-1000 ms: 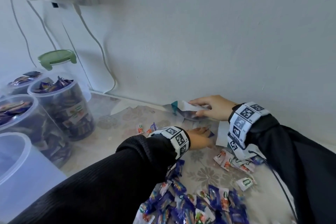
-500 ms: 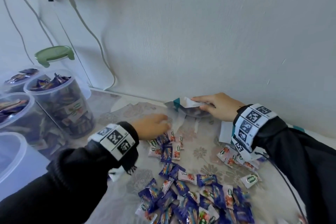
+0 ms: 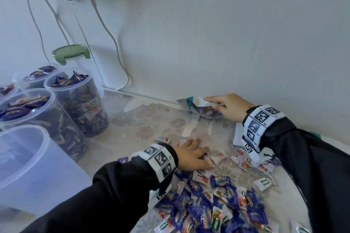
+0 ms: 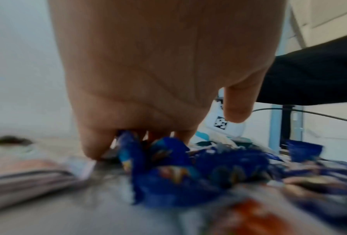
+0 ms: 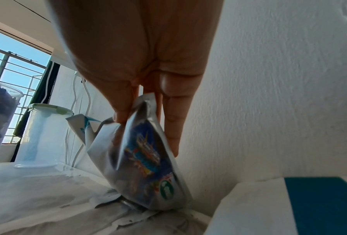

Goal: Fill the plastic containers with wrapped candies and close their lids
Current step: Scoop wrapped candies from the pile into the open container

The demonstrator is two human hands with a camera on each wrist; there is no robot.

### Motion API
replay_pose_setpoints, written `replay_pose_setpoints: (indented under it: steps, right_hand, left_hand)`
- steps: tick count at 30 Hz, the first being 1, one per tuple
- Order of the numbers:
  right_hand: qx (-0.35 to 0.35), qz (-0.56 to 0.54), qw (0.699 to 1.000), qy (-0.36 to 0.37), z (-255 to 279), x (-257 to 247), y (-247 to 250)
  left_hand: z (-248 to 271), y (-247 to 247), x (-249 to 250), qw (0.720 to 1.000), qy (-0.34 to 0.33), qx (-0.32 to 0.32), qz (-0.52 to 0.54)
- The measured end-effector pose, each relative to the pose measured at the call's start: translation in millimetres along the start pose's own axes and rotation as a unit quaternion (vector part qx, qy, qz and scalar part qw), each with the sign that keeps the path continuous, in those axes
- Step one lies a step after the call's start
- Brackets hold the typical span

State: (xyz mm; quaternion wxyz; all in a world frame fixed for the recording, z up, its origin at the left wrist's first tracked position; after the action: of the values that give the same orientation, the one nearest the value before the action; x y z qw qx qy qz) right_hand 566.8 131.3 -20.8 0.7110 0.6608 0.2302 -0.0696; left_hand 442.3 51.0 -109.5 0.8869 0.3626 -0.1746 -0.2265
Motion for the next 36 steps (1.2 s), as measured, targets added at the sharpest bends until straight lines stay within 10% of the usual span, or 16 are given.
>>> replay_pose_setpoints:
  steps: [5,8,13,20,27,36]
  right_hand:
    - [-0.003,0.015,1.000,0.006,5.7,-5.1,-5.1]
    - [0.003,0.014,1.000,0.004,9.5,-5.3,-6.7]
    - [-0.062,0.043,0.997,0.025,18.2,-17.9,-18.8]
    - [-0.126,0.076,0.978,0.147,17.4,-99.1,-65.1]
    - [-0.293,0.159,0.929,0.161,21.7,-136.1,-139.6]
    - [-0.356,0.058,0.922,0.140,135.1,-121.3,-118.6]
  left_hand:
    - [46.5,-19.7,30.3,0.991,-0.082,-0.077,0.076]
    - [71.9,-6.4,20.1,0.979,-0.082,-0.011,0.184]
    - [89.4,5.7,-68.6,0.939,0.109,0.145,0.292]
    - [94.3,-34.4,-138.7,0.915,0.294,0.078,0.264]
    - [97.2,-75.3,-59.0,0.979,0.114,-0.032,0.166]
    - [106.8,-74.8,-13.4,0.962,-0.018,-0.071,0.263]
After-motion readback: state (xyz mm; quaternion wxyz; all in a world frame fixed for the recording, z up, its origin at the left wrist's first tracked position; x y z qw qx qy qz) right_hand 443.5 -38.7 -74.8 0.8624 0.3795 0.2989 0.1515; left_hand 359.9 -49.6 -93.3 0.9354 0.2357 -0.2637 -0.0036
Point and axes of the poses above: each hand's wrist, its own z-axis away from the middle knuckle, its own y-axis out of the back of the hand, x = y × z, the point moved 9 cm from there along -z, towards the middle knuckle, and after that the axes turned 11 degrees about y, right-handed, at the moved point
